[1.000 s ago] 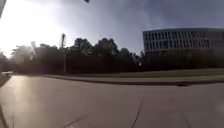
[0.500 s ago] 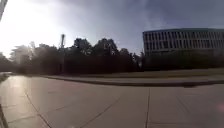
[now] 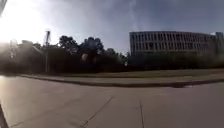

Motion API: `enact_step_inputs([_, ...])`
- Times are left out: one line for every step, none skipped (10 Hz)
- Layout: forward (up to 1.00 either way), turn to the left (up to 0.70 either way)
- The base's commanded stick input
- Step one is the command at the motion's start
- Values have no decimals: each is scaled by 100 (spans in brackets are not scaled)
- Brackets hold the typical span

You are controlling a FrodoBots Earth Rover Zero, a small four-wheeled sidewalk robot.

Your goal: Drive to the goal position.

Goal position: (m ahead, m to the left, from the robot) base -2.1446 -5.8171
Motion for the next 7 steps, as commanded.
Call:
enact_step_inputs([70,0])
enact_step_inputs([70,0])
enact_step_inputs([70,0])
enact_step_inputs([70,0])
enact_step_inputs([70,0])
enact_step_inputs([70,0])
enact_step_inputs([70,0])
